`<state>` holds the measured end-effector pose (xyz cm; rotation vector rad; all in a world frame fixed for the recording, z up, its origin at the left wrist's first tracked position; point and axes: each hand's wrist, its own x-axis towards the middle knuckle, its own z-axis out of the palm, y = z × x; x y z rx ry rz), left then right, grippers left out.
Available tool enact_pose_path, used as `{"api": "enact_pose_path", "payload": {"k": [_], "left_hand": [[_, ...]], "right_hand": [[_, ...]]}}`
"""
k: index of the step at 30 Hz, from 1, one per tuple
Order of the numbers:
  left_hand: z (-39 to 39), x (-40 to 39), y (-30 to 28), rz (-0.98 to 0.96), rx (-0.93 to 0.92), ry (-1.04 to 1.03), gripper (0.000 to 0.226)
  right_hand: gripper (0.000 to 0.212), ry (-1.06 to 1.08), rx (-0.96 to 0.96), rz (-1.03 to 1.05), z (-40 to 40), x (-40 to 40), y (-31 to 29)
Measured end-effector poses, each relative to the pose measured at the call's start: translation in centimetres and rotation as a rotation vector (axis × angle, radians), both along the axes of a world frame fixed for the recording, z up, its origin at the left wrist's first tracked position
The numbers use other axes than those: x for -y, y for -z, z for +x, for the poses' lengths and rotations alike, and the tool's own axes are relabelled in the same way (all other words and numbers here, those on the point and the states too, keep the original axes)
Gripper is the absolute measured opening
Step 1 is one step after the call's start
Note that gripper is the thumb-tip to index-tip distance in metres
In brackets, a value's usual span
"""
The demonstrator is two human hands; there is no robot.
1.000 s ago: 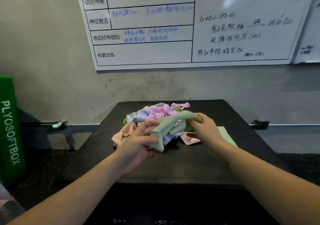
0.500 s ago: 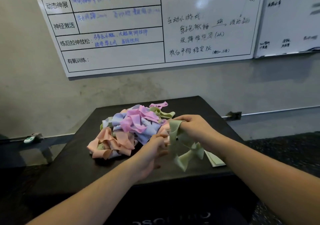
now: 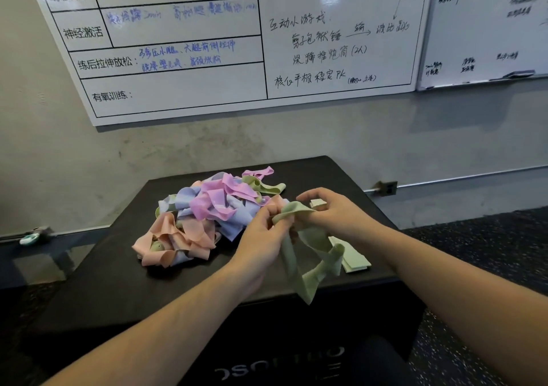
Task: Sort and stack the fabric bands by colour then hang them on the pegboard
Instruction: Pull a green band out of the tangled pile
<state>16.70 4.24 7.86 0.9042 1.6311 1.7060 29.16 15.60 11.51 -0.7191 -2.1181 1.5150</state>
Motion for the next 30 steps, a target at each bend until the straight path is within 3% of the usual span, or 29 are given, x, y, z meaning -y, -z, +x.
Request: {"api": "enact_pose_path", "payload": {"k": [7,11,16,20,24,28,30], "left_hand": [[-0.7,0.3,-1.7,0.08,0.144,-0.009,0.011],[-0.5,0.5,-1.9,0.082,0.189,0.002,0.005],[0.2,0.4,-1.7,0.06,0.201,-0.045,0.014],[1.2,0.0,-1.5,0.081,0.319,-0.082,0.03],[1.0,0.0,-2.4,0.093,0.44,0.027,0.064],[0.6,0.4,-2.9,0.04,0.39,0.141,0.04],[0.5,0.4,-2.8,0.026,0.428,0.194,0.039]], "right_hand": [[0.015,-0.082,-0.065,-0.095,1.3,-0.4,1.8],[0.011,-0.046,-0.114,-0.1,1.9,-0.4,2.4],[0.004,-0.022,-0.232,-0.1,2.1,0.1,2.8],[0.018,-0.062,-0.276,-0.094,1.9,1.1,2.8],[0.033,-0.073,-0.363,-0.104,1.7,1.4,2.9],[0.053,-0.143,-0.361,-0.085,2.7,1.3,2.4],[0.061,-0.193,-0.363,-0.032,2.8,1.1,2.6]]}}
